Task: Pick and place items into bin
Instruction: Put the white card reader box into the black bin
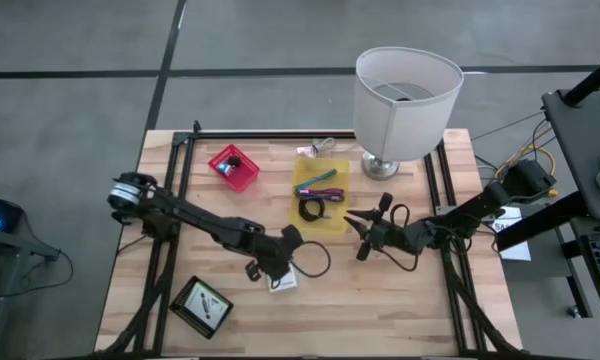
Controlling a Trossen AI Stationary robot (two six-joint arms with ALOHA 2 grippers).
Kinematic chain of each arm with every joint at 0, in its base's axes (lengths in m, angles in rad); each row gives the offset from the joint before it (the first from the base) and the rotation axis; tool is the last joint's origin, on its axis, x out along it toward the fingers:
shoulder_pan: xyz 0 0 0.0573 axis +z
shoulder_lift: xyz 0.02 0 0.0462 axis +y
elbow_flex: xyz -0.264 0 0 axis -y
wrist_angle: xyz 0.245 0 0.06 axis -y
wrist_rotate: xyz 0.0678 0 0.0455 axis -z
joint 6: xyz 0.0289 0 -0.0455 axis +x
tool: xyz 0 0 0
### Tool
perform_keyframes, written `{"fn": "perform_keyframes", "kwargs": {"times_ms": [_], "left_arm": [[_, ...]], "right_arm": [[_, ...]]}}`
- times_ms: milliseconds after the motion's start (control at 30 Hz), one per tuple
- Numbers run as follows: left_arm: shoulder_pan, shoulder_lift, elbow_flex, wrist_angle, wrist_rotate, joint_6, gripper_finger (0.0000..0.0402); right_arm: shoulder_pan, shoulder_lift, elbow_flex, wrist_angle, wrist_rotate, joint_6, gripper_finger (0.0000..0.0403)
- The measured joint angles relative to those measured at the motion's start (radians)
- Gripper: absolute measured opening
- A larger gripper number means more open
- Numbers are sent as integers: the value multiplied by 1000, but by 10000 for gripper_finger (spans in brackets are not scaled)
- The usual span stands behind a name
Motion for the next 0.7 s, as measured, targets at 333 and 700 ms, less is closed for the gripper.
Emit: {"fn": "perform_keyframes", "kwargs": {"times_ms": [333,700], "left_arm": [[12,61,6,45,42,69,155],[21,136,29,50,75,93,155]], "right_arm": [[0,0,-2,0,0,0,68],[0,0,-3,-4,0,-2,68]]}}
